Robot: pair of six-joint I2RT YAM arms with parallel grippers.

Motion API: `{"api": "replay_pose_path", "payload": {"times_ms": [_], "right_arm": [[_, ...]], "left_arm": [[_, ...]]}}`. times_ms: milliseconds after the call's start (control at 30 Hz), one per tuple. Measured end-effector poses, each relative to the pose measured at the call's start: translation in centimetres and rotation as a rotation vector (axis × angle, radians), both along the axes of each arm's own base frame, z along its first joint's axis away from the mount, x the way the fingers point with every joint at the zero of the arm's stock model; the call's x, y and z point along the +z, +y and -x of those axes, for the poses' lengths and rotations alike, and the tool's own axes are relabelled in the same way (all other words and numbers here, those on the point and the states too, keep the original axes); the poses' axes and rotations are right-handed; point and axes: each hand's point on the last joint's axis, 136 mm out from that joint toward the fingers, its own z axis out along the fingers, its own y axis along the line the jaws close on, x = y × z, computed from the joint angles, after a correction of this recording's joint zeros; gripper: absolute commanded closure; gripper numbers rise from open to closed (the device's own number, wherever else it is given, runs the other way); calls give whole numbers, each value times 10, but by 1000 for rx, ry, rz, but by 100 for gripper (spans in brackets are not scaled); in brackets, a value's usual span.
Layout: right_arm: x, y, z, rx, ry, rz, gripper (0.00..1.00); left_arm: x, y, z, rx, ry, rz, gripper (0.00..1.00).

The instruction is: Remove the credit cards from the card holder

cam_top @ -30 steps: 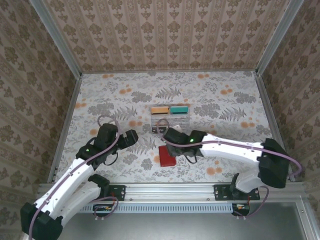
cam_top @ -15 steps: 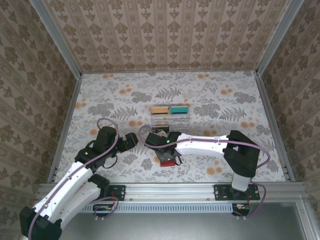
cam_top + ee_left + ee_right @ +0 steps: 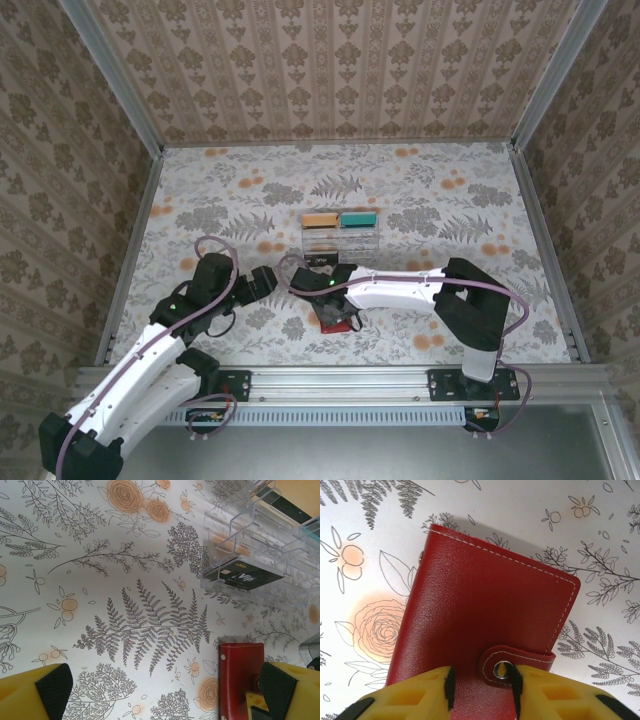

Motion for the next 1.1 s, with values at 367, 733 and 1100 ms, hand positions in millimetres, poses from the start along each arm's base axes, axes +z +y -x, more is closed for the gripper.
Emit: {"api": "replay_pose_path", "payload": {"times_ms": [367,733,1100], "right_arm": [[-1,-7,-2,-33,-2,-11,100],[3,0,2,-28,-23,-143,100],[5,18,-1,-13,-34,-240,100]], "left_arm": [[-3,-17,0,-43,40,57,9],[0,-66,-12,-98,114,250,100],[-48,-119,-7,-145,292,370,100]]}}
